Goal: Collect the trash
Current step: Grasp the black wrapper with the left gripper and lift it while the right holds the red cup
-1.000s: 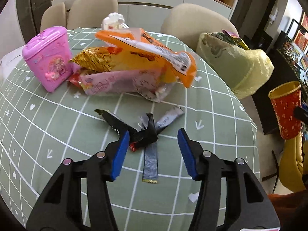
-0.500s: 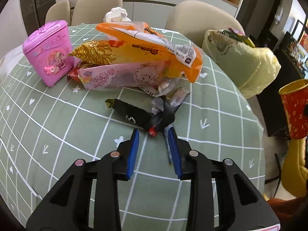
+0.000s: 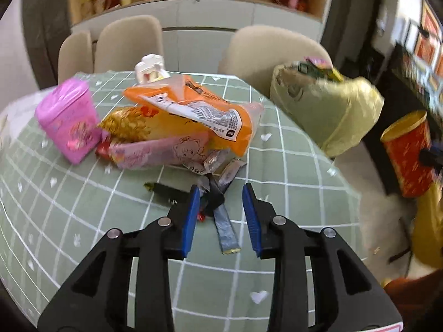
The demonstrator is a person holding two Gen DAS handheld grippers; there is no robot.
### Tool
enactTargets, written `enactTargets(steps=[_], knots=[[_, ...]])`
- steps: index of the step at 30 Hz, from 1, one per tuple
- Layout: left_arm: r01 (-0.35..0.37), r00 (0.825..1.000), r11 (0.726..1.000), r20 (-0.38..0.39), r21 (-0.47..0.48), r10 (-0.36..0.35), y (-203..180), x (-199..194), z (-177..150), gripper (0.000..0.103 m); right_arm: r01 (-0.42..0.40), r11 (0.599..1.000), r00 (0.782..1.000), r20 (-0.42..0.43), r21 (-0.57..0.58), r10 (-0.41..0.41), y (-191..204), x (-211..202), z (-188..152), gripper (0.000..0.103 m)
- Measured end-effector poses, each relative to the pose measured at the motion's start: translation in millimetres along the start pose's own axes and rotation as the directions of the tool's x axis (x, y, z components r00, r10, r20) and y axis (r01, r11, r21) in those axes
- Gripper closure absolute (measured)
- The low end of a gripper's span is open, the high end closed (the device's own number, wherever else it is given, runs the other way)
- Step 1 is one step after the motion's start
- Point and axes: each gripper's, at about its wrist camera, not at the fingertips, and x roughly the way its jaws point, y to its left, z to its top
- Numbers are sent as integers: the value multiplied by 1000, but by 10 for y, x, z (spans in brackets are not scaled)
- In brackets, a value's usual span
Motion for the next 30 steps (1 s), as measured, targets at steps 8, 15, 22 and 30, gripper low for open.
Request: enactTargets(steps=[8, 15, 22, 30], knots=[[-33, 995, 995, -95, 94, 42, 17, 333, 10, 72, 8, 1000, 1000, -22, -2, -8, -59, -7, -60, 53], [-48, 994, 998, -95, 39, 52, 42, 208, 43, 99, -5, 999, 1000, -16, 37, 5, -192, -5, -36, 53], [-18, 999, 1000, -35, -23, 17, -38, -91, 96, 103, -30, 999, 999, -15, 21, 30, -220, -23, 70, 53], [-51, 997, 998, -56, 23, 52, -2, 101, 82, 72, -49, 999, 999, -24, -22, 48, -191, -13, 160, 53]])
